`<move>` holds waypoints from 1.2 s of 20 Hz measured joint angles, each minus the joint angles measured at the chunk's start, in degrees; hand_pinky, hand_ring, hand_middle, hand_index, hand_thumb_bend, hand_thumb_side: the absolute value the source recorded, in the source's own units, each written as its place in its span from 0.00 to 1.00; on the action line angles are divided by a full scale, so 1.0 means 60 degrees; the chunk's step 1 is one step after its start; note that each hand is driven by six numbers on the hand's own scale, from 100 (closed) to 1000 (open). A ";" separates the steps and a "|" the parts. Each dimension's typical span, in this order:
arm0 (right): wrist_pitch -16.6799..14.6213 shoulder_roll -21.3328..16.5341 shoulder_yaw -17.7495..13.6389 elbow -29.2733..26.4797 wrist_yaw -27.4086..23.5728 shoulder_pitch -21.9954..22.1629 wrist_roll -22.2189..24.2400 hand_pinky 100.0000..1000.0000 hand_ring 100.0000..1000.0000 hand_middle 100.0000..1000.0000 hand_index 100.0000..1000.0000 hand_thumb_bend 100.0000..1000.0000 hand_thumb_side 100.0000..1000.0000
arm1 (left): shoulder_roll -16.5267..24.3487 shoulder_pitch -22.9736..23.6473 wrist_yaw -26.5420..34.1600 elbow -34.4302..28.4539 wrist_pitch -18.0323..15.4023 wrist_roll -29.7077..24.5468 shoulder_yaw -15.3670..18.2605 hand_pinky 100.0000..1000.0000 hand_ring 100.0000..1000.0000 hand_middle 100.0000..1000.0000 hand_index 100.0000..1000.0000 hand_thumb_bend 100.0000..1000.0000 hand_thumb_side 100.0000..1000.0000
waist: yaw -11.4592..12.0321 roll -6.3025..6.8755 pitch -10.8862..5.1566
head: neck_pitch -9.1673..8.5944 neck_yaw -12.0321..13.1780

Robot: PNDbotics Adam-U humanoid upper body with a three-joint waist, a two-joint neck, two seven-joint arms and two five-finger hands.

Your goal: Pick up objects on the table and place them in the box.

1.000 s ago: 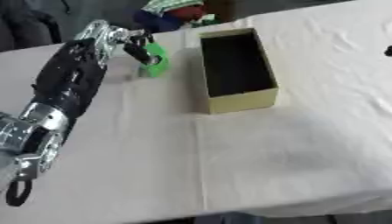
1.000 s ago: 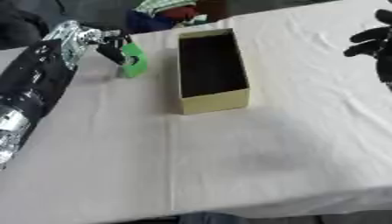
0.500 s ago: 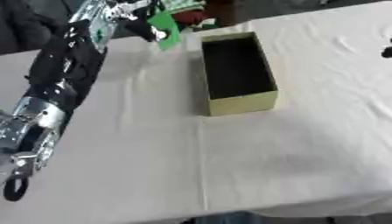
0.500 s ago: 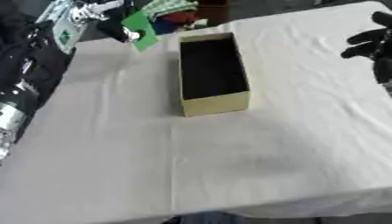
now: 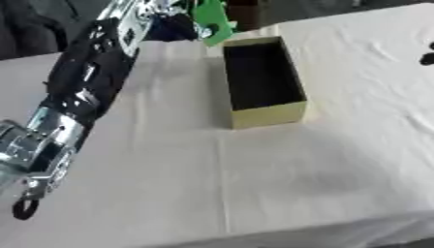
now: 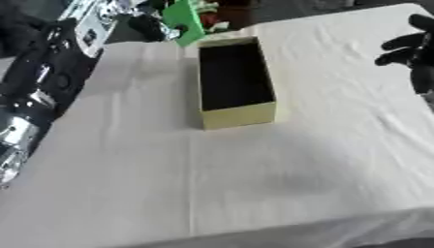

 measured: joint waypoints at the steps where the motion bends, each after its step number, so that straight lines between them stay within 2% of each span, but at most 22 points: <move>1: 0.0003 0.0018 0.0000 0.0000 0.0000 -0.0001 0.0005 0.85 0.71 0.74 1.00 0.00 0.42 | -0.0070 0.0023 0.0003 -0.0048 -0.0091 -0.0095 -0.0112 0.60 0.53 0.49 0.78 0.00 0.05 | -0.0005 -0.0002 0.0011 | 0.0000 0.0002; 5: 0.0001 0.0041 0.0001 0.0000 0.0000 -0.0004 0.0009 0.85 0.71 0.74 1.00 0.00 0.42 | -0.0261 0.0190 0.0024 -0.0235 -0.0438 -0.0600 -0.0532 0.61 0.56 0.53 0.80 0.03 0.06 | -0.0008 -0.0026 0.0031 | 0.0000 0.0014; 6: 0.0001 0.0043 0.0001 0.0001 0.0000 -0.0005 0.0011 0.85 0.71 0.74 1.00 0.00 0.42 | -0.0285 0.0208 -0.0006 -0.0307 -0.0508 -0.0685 -0.0612 0.64 0.61 0.59 0.83 0.09 0.20 | -0.0007 -0.0026 0.0032 | 0.0000 0.0025; 7: 0.0001 0.0045 0.0001 0.0001 0.0000 -0.0005 0.0012 0.84 0.71 0.74 1.00 0.00 0.42 | -0.0311 0.0232 -0.0042 -0.0385 -0.0568 -0.0745 -0.0676 0.67 0.65 0.63 0.84 0.10 0.24 | -0.0006 -0.0026 0.0032 | 0.0000 0.0032; 8: 0.0002 0.0046 0.0001 0.0001 0.0000 -0.0006 0.0014 0.85 0.71 0.74 1.00 0.00 0.42 | -0.0330 0.0267 -0.0067 -0.0469 -0.0617 -0.0781 -0.0735 0.70 0.70 0.69 0.87 0.16 0.36 | -0.0001 -0.0026 0.0032 | 0.0000 0.0037; 9: 0.0002 0.0046 0.0001 0.0001 0.0000 -0.0006 0.0016 0.85 0.71 0.74 1.00 0.00 0.43 | -0.0331 0.0286 -0.0095 -0.0539 -0.0655 -0.0789 -0.0786 0.72 0.72 0.71 0.88 0.18 0.40 | 0.0005 -0.0026 0.0034 | 0.0000 0.0039; 10: 0.0003 0.0047 0.0001 0.0001 0.0000 -0.0006 0.0017 0.85 0.71 0.74 1.00 0.00 0.43 | -0.0331 0.0296 -0.0122 -0.0611 -0.0687 -0.0774 -0.0819 0.78 0.78 0.79 0.91 0.29 0.53 | 0.0012 -0.0026 0.0034 | 0.0000 0.0039; 11: 0.0003 0.0047 0.0001 0.0001 0.0000 -0.0006 0.0018 0.85 0.71 0.74 1.00 0.00 0.43 | -0.0331 0.0302 -0.0156 -0.0680 -0.0712 -0.0745 -0.0852 0.79 0.80 0.81 0.92 0.31 0.56 | 0.0015 -0.0027 0.0034 | 0.0000 0.0040; 12: 0.0003 0.0048 0.0001 0.0001 0.0000 -0.0006 0.0019 0.85 0.71 0.74 1.00 0.00 0.43 | -0.0331 0.0305 -0.0211 -0.0744 -0.0726 -0.0704 -0.0876 0.83 0.84 0.85 0.94 0.38 0.65 | 0.0018 -0.0027 0.0034 | 0.0000 0.0040; 13: 0.0004 0.0049 0.0001 0.0001 0.0000 -0.0006 0.0020 0.84 0.71 0.74 1.00 0.00 0.43 | -0.0331 0.0310 -0.0264 -0.0806 -0.0737 -0.0653 -0.0904 0.84 0.86 0.87 0.95 0.44 0.68 | 0.0024 -0.0028 0.0033 | 0.0000 0.0040; 16: 0.0011 0.0051 0.0002 0.0001 0.0000 -0.0006 0.0028 0.84 0.71 0.74 1.00 0.00 0.42 | -0.0329 0.0335 -0.0469 -0.0993 -0.0723 -0.0428 -0.0966 0.86 0.89 0.91 0.96 0.53 0.74 | 0.0046 -0.0041 0.0031 | 0.0000 0.0040; 17: 0.0015 0.0053 0.0002 0.0002 0.0000 -0.0006 0.0033 0.85 0.71 0.74 1.00 0.00 0.43 | -0.0328 0.0340 -0.0555 -0.1054 -0.0712 -0.0342 -0.0971 0.86 0.88 0.91 0.96 0.51 0.73 | 0.0057 -0.0047 0.0030 | 0.0000 0.0040; 20: 0.0018 0.0083 0.0002 0.0002 0.0000 -0.0002 0.0037 0.85 0.71 0.74 1.00 0.00 0.42 | -0.0321 0.0387 -0.0622 -0.1202 -0.0667 0.0005 -0.0967 0.83 0.85 0.87 0.94 0.39 0.59 | 0.0095 -0.0062 0.0016 | 0.0000 0.0032; 21: 0.0018 0.0092 0.0001 0.0004 0.0000 0.0004 0.0037 0.85 0.71 0.74 1.00 0.00 0.42 | -0.0313 0.0429 -0.0562 -0.1283 -0.0653 0.0155 -0.0965 0.83 0.84 0.86 0.94 0.39 0.58 | 0.0133 -0.0080 -0.0003 | 0.0000 0.0016; 23: 0.0017 0.0096 -0.0004 0.0006 0.0003 0.0019 0.0036 0.84 0.71 0.74 1.00 0.00 0.42 | -0.0163 0.0529 -0.0280 -0.1611 -0.0635 0.0488 -0.0969 0.82 0.84 0.86 0.94 0.47 0.57 | 0.0256 -0.0137 -0.0067 | 0.0000 -0.0041; 24: 0.0014 0.0096 -0.0005 0.0007 0.0007 0.0055 0.0032 0.84 0.71 0.74 1.00 0.00 0.42 | 0.0004 0.0592 -0.0095 -0.1891 -0.0632 0.0650 -0.1002 0.82 0.84 0.86 0.94 0.54 0.57 | 0.0326 -0.0158 -0.0102 | 0.0000 -0.0080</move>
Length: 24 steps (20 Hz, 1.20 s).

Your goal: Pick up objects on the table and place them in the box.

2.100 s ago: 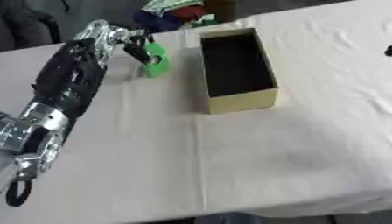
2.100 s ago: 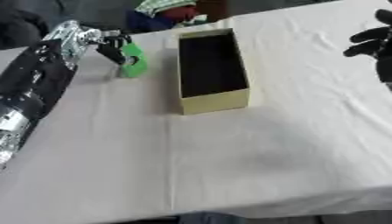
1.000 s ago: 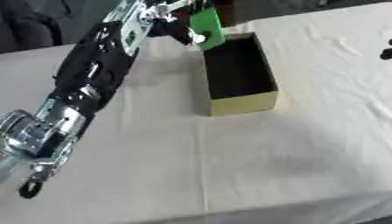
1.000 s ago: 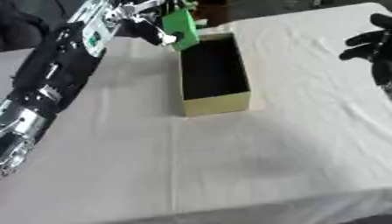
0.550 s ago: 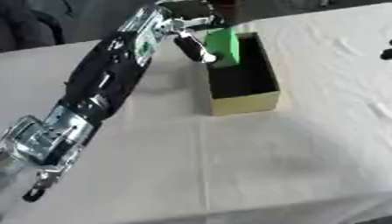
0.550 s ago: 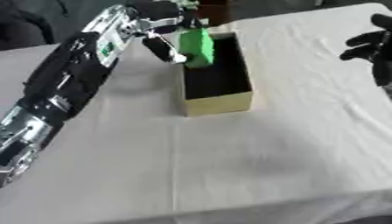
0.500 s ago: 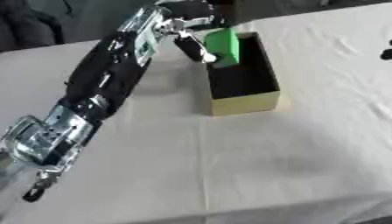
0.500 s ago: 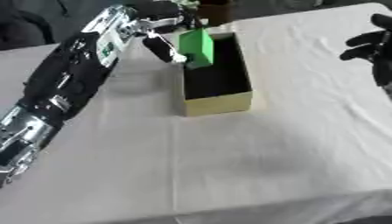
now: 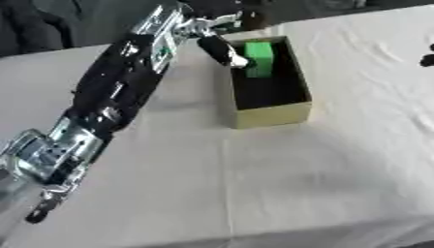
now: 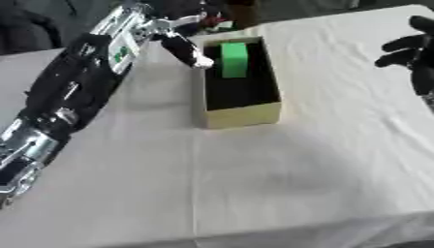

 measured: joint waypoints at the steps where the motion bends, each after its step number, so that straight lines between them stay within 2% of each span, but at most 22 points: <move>1: -0.0004 0.0000 -0.0004 0.0001 0.0010 0.0038 -0.0006 0.84 0.71 0.74 1.00 0.00 0.43 | 0.0210 0.0084 0.0172 -0.0334 -0.0005 0.0138 -0.0057 0.81 0.84 0.87 0.95 0.61 0.58 | 0.0066 -0.0012 -0.0029 | 0.0000 -0.0047; 4: -0.0028 -0.0007 -0.0059 0.0025 0.0050 0.0138 -0.0045 0.84 0.71 0.74 1.00 0.00 0.43 | 0.0933 0.0511 0.0599 -0.1642 -0.0063 0.0286 -0.0237 0.82 0.86 0.88 0.96 0.80 0.56 | 0.0300 -0.0015 -0.0084 | 0.0000 -0.0197; 7: -0.0054 -0.0045 -0.0097 0.0048 0.0087 0.0206 -0.0097 0.84 0.71 0.74 1.00 0.00 0.42 | 0.1743 0.1199 0.0841 -0.3123 -0.0121 0.0209 -0.0245 0.81 0.85 0.88 0.96 0.83 0.49 | 0.0490 -0.0026 -0.0124 | 0.0000 -0.0323; 11: -0.0073 -0.0067 -0.0135 0.0051 0.0120 0.0238 -0.0164 0.84 0.71 0.74 1.00 0.00 0.42 | 0.2705 0.2498 0.1275 -0.4867 0.0101 0.0254 0.0188 0.80 0.83 0.85 0.94 0.73 0.39 | 0.0833 -0.0125 -0.0171 | 0.0000 -0.0437; 15: -0.0085 -0.0080 -0.0197 0.0046 0.0128 0.0284 -0.0236 0.84 0.71 0.74 1.00 0.00 0.42 | 0.3212 0.3892 0.1967 -0.6206 0.0663 0.0593 0.0928 0.78 0.82 0.83 0.93 0.64 0.36 | 0.1272 -0.0157 -0.0178 | 0.0000 -0.0483; 16: -0.0085 -0.0080 -0.0205 0.0037 0.0130 0.0284 -0.0260 0.84 0.71 0.74 1.00 0.00 0.42 | 0.3291 0.4223 0.2152 -0.6522 0.0805 0.0695 0.1117 0.78 0.82 0.83 0.93 0.64 0.36 | 0.1345 -0.0171 -0.0178 | 0.0000 -0.0495; 17: -0.0092 -0.0083 -0.0218 0.0012 0.0132 0.0286 -0.0280 0.84 0.71 0.74 1.00 0.00 0.43 | 0.3339 0.4527 0.2337 -0.6819 0.0939 0.0799 0.1295 0.77 0.80 0.81 0.92 0.56 0.37 | 0.1397 -0.0187 -0.0178 | 0.0000 -0.0514; 18: -0.0093 -0.0096 -0.0244 -0.0024 0.0132 0.0297 -0.0293 0.84 0.71 0.74 1.00 0.00 0.43 | 0.3370 0.4812 0.2506 -0.7097 0.1060 0.0899 0.1456 0.77 0.79 0.80 0.92 0.53 0.37 | 0.1465 -0.0188 -0.0178 | 0.0001 -0.0524; 21: -0.0079 -0.0150 -0.0304 -0.0084 0.0134 0.0375 -0.0362 0.84 0.71 0.74 1.00 0.00 0.43 | 0.3379 0.5630 0.2981 -0.7791 0.1364 0.1165 0.1864 0.77 0.79 0.79 0.92 0.49 0.37 | 0.1765 -0.0178 -0.0165 | 0.0001 -0.0536; 24: -0.0058 -0.0171 -0.0366 -0.0156 0.0134 0.0462 -0.0415 0.84 0.71 0.74 1.00 0.00 0.43 | 0.3374 0.6241 0.3206 -0.8222 0.1551 0.1349 0.2173 0.76 0.79 0.78 0.91 0.45 0.37 | 0.1883 -0.0190 -0.0150 | 0.0001 -0.0573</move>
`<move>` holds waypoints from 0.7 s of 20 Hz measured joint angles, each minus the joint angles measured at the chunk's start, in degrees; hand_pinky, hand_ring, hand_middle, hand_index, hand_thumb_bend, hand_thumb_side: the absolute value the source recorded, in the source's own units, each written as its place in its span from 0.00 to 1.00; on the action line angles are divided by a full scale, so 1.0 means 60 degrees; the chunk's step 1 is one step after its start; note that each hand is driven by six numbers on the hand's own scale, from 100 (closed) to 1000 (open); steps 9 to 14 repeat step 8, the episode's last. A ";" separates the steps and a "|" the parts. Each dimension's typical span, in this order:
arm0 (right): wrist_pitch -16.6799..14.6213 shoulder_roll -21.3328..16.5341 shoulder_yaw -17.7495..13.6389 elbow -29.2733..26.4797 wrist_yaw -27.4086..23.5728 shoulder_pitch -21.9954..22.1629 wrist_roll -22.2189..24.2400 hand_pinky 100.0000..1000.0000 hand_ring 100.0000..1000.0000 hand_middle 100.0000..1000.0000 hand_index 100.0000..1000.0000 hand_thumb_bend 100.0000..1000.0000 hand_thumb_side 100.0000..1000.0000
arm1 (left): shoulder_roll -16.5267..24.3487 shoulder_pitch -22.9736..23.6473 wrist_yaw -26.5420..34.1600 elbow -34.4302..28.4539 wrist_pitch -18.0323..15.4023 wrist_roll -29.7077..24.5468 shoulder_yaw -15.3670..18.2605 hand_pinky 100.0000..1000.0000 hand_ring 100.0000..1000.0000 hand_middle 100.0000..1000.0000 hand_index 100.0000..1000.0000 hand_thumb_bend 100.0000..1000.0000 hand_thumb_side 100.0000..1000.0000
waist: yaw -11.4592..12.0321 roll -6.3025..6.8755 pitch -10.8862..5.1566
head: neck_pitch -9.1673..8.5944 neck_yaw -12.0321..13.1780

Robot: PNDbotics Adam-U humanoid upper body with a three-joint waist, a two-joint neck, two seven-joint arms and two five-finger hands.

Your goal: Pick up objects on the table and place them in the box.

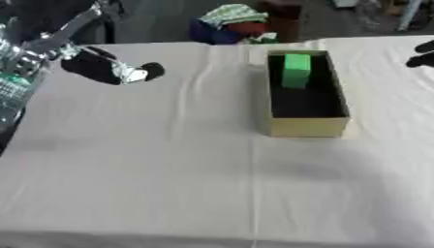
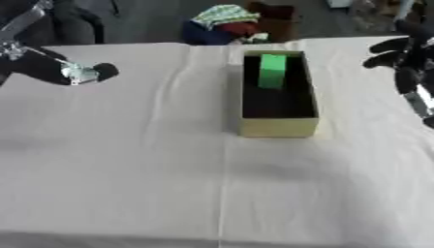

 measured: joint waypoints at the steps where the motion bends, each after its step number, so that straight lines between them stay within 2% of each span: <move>1: 0.0000 -0.0008 -0.0019 -0.0021 0.0000 0.0023 -0.0017 0.84 0.71 0.74 1.00 0.00 0.43 | -0.0003 0.0169 0.0048 -0.0072 0.0034 0.0042 0.0091 0.76 0.78 0.78 0.91 0.42 0.37 | 0.0080 -0.0001 0.0007 | 0.0000 -0.0003; 2: 0.0004 -0.0010 -0.0042 -0.0035 0.0000 0.0037 -0.0034 0.84 0.71 0.74 1.00 0.00 0.43 | -0.0014 0.0342 0.0084 -0.0117 0.0061 0.0081 0.0178 0.76 0.78 0.78 0.91 0.41 0.37 | 0.0149 -0.0015 0.0017 | 0.0000 -0.0004; 5: 0.0009 -0.0015 -0.0063 -0.0089 -0.0002 0.0078 -0.0076 0.84 0.71 0.74 1.00 0.00 0.43 | -0.0218 0.0798 0.0211 -0.0149 0.0123 0.0220 0.0420 0.75 0.76 0.75 0.90 0.29 0.40 | 0.0216 -0.0073 0.0027 | 0.0000 -0.0006; 7: 0.0020 -0.0036 -0.0106 -0.0130 -0.0003 0.0110 -0.0093 0.84 0.71 0.74 1.00 0.00 0.43 | -0.0443 0.1084 0.0339 -0.0161 0.0172 0.0275 0.0555 0.75 0.75 0.74 0.90 0.25 0.42 | 0.0292 -0.0082 0.0045 | 0.0000 -0.0019; 14: 0.0028 -0.0038 -0.0109 -0.0150 -0.0003 0.0135 -0.0103 0.84 0.71 0.74 1.00 0.00 0.43 | -0.0556 0.1209 0.0407 -0.0167 0.0185 0.0287 0.0617 0.74 0.75 0.74 0.90 0.25 0.42 | 0.0328 -0.0086 0.0049 | 0.0000 -0.0025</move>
